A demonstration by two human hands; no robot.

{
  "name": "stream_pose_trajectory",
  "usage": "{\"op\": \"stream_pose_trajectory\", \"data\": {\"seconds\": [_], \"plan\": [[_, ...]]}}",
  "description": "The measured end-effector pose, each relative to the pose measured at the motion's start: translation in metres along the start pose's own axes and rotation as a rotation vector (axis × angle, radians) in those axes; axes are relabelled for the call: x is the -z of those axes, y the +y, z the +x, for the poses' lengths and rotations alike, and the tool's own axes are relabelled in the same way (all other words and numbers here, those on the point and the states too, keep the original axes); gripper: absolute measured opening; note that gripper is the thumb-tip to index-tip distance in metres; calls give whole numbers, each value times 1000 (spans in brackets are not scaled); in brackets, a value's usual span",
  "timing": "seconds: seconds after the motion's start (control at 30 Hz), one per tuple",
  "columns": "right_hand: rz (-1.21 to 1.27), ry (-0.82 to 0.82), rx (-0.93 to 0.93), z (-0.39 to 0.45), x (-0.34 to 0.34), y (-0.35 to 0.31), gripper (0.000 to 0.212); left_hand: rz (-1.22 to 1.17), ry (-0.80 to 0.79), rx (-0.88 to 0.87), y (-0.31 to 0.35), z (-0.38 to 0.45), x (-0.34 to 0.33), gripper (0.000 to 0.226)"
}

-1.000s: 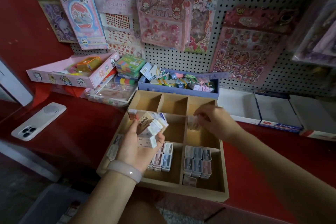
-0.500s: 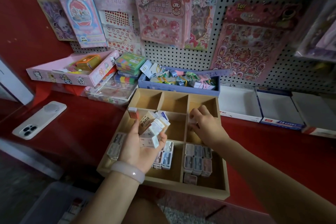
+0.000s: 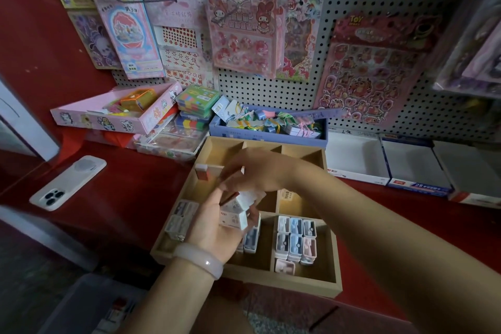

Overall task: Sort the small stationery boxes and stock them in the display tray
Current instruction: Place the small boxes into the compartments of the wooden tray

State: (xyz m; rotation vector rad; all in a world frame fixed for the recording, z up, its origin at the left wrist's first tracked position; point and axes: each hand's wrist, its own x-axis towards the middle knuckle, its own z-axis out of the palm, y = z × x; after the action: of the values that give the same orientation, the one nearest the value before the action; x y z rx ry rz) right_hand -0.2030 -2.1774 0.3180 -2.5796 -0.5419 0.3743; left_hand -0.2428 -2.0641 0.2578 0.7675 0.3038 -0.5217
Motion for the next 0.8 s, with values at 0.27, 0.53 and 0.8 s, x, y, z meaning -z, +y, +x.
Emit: {"op": "stream_pose_trajectory", "data": {"seconds": [0.27, 0.53, 0.8], "plan": [[-141, -79, -27, 13, 7, -7, 31, -55, 26, -25, 1, 2, 3, 42], [892, 352, -124, 4, 5, 27, 33, -211, 66, 67, 9, 5, 4, 35], [392, 617, -350, -42, -24, 105, 14, -293, 141, 60, 12, 6, 4, 33]]}}
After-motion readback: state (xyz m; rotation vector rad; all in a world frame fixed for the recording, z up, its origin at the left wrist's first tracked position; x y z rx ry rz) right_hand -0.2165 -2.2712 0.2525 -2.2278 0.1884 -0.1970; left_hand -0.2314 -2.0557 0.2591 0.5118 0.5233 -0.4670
